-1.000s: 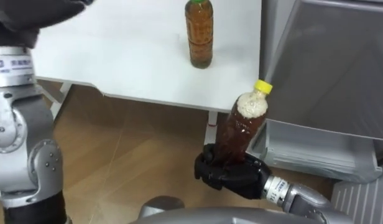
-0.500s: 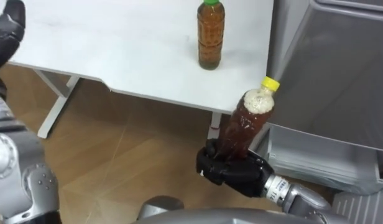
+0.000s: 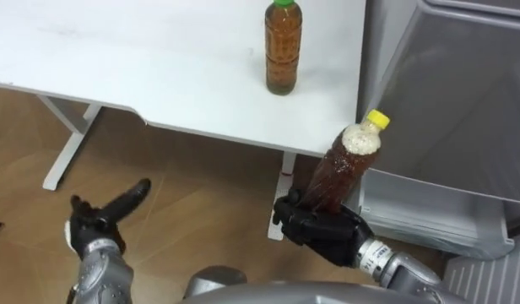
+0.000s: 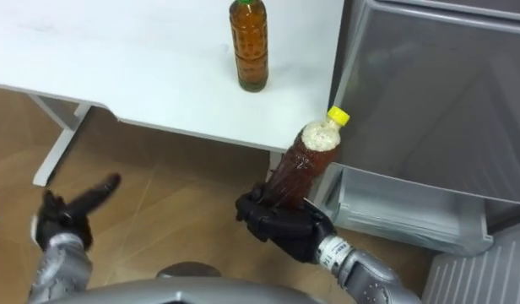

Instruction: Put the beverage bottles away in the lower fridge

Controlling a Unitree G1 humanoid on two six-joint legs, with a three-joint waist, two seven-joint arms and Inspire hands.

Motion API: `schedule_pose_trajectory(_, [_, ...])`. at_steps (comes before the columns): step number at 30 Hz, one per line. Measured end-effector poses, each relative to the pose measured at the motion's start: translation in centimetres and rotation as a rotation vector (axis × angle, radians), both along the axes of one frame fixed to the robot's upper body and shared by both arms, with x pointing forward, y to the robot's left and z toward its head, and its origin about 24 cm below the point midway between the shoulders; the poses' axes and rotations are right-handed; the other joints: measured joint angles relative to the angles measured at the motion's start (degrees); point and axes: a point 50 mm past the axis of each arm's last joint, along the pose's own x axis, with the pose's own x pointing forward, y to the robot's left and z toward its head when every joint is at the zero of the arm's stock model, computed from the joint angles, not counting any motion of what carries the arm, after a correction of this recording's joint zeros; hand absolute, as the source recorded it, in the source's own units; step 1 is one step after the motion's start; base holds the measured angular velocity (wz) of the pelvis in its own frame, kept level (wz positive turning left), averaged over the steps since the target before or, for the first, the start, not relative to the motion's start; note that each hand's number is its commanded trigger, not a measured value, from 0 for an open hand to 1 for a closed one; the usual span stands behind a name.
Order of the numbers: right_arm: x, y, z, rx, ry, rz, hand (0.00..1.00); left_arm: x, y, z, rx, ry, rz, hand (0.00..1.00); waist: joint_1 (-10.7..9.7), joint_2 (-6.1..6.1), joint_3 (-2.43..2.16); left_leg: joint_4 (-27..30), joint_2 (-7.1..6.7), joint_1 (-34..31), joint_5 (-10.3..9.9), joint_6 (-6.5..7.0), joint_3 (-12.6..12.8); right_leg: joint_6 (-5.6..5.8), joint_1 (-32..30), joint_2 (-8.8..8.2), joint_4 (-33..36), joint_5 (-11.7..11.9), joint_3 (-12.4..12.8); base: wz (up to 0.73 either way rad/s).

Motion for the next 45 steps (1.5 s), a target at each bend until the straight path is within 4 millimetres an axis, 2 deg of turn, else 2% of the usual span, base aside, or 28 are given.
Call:
schedule_pose_trajectory(7, [-1.3, -0.9, -1.3, -0.056, 0.101, -0.038, 1.00, -2.5, -0.8, -1.9, -0.055, 0.131, -0.094, 0.00, -0.75, -0.53, -0.20, 0.13, 0.01, -0.48, 0.00, 0.02, 0.26, -0.01, -0.81, -0.05, 0.04, 0.00, -0.05, 0.00])
schedule_pose_trajectory(17, [-3.9, -3.2, -3.2, -0.133, 0.252, -0.051, 1.00, -6.5, -1.4, -3.8, -0.111, 0.320, -0.230, 0.00, -3.89, -0.58, -0.56, -0.22, 0.16, -0.24, -0.04, 0.11, 1.46, -0.01, -0.64, -0.13, 0.13, 0.00, 0.74, -0.04])
schedule_pose_trajectory(22, [-4.8, -3.9, -4.1, -0.148, 0.321, -0.088, 1.00, -7.9, -1.2, -4.4, -0.124, 0.400, -0.273, 0.00, -5.18, -1.10, -0.22, -0.33, 0.15, 0.55, -0.13, 0.18, 1.58, 0.00, 0.11, -0.13, 0.01, 0.00, 0.73, 0.00])
schedule_pose_trajectory(23, [-4.9, -4.0, -4.1, -0.138, 0.329, -0.110, 1.00, -8.0, -1.2, -4.5, -0.121, 0.410, -0.289, 0.00, -5.25, -1.02, -0.34, -0.32, 0.13, 0.52, -0.18, 0.22, 1.50, 0.00, 0.14, -0.12, 0.00, 0.00, 0.76, 0.04])
schedule_pose_trajectory(26, [-5.2, -4.3, -4.3, -0.094, 0.345, -0.195, 1.00, -8.0, -1.4, -4.5, -0.104, 0.426, -0.356, 0.00, -5.90, -1.09, -0.27, -0.17, 0.03, 0.06, -0.18, 0.24, 1.30, 0.00, -0.15, -0.16, -0.04, 0.00, 0.64, 0.03])
schedule_pose_trajectory(27, [-5.3, -4.5, -4.3, -0.074, 0.350, -0.232, 1.00, -7.9, -1.4, -4.5, -0.097, 0.430, -0.372, 0.00, -6.11, -1.06, -0.47, -0.13, 0.03, -0.20, -0.17, 0.24, 1.28, 0.00, -0.53, -0.16, -0.04, 0.00, 0.65, 0.00])
schedule_pose_trajectory(30, [-5.6, -4.8, -4.4, -0.038, 0.363, -0.312, 1.00, -7.8, -1.3, -4.5, -0.087, 0.435, -0.390, 0.00, -6.84, -1.05, -0.57, 0.00, 0.02, -0.56, -0.16, 0.25, 1.36, 0.00, -0.87, -0.15, -0.06, 0.00, 0.74, -0.02])
schedule_pose_trajectory(37, [-6.1, -5.3, -4.6, 0.004, 0.392, -0.416, 1.00, -7.6, -1.4, -4.5, -0.078, 0.434, -0.404, 0.00, -6.82, -1.56, -0.91, -0.07, -0.02, -0.47, -0.16, 0.26, 1.77, 0.01, -0.87, -0.15, -0.95, -0.01, 0.93, -0.01])
schedule_pose_trajectory(42, [-6.0, -5.2, -4.7, -0.008, 0.409, -0.435, 1.00, -7.3, -1.6, -4.5, -0.074, 0.434, -0.428, 0.00, -6.94, -1.52, -0.85, -0.47, 0.05, -0.27, -0.19, 0.26, 2.28, 0.04, -0.90, -0.16, -1.20, -0.03, 1.23, -0.02])
schedule_pose_trajectory(45, [-5.9, -5.2, -4.9, -0.026, 0.424, -0.449, 1.00, -7.1, -1.6, -4.5, -0.073, 0.432, -0.436, 0.00, -6.74, -1.16, -0.62, -0.47, 0.40, -0.50, -0.27, 0.27, 3.08, 0.02, -1.50, -0.03, -0.85, -0.02, 1.95, -0.09])
